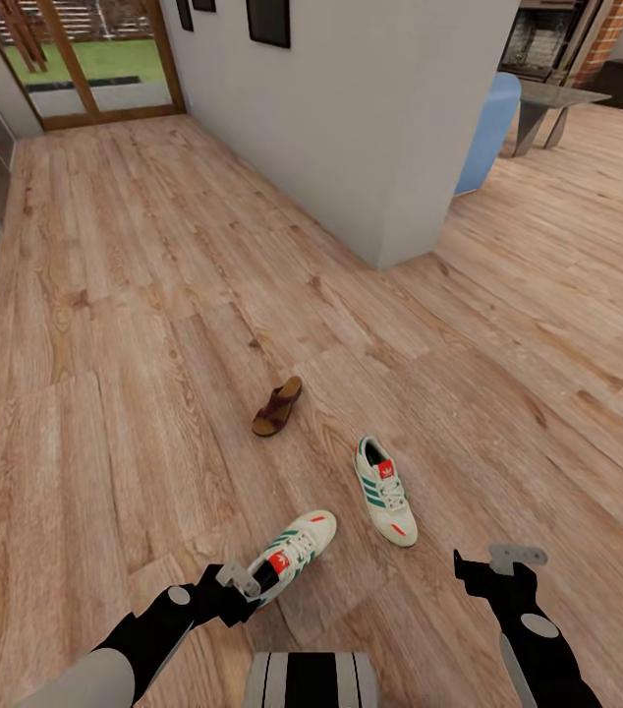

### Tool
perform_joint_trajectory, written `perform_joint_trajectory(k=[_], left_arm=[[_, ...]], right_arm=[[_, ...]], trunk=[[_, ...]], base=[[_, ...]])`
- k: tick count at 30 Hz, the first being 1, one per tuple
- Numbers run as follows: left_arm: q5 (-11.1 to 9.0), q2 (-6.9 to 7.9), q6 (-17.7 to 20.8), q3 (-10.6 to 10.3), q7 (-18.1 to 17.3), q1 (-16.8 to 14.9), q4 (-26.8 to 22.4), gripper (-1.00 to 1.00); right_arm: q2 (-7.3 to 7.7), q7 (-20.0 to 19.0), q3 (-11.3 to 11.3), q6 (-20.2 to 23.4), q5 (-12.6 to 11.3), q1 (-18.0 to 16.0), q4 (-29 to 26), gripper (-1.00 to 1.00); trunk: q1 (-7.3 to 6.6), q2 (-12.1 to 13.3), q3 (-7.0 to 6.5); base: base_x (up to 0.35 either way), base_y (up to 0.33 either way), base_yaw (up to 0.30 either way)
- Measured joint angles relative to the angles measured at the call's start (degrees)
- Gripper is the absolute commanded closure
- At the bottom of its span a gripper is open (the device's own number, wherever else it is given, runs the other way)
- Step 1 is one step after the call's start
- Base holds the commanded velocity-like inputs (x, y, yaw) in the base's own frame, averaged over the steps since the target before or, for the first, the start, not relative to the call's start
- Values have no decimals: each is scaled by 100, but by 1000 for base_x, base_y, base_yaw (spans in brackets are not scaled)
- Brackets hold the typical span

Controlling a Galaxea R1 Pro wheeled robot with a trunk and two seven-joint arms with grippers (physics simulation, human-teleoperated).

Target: Pick up the two gym shoes and the two sandals from the corridor floor and place them onto the hallstand (shoe rack) in the corridor, making sure they are on the rack and not on the floor. Arrange them so the two gym shoes are next to each other and the two sandals are next to each other.

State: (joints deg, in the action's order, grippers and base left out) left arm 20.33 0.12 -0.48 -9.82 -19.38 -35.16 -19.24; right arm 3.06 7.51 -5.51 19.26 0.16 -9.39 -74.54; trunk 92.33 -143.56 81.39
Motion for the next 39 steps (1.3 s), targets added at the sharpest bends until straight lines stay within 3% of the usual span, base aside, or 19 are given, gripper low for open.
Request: perform_joint_trajectory(k=[10, 15, 28, 39], left_arm=[[-1, 5, 0, -15, 4, 0, 0, -100], [0, 1, 0, -26, 5, 0, 0, -100], [-1, 5, 0, -28, 5, 0, 0, -100], [-1, 5, 0, -28, 5, 0, -8, -100]], right_arm=[[0, 1, 0, 0, 0, 0, 0, -100], [0, -1, 0, 0, 0, 0, 0, -100], [0, 1, 0, 0, 0, 0, 0, -100], [0, 2, 0, 0, 0, 0, 0, -100]], trunk=[[0, 0, 8], [13, -6, 128], [13, -7, 177], [36, -19, 378]], base=[[0, 0, 0], [0, 0, 0], [0, 0, 0], [0, 0, 0]])
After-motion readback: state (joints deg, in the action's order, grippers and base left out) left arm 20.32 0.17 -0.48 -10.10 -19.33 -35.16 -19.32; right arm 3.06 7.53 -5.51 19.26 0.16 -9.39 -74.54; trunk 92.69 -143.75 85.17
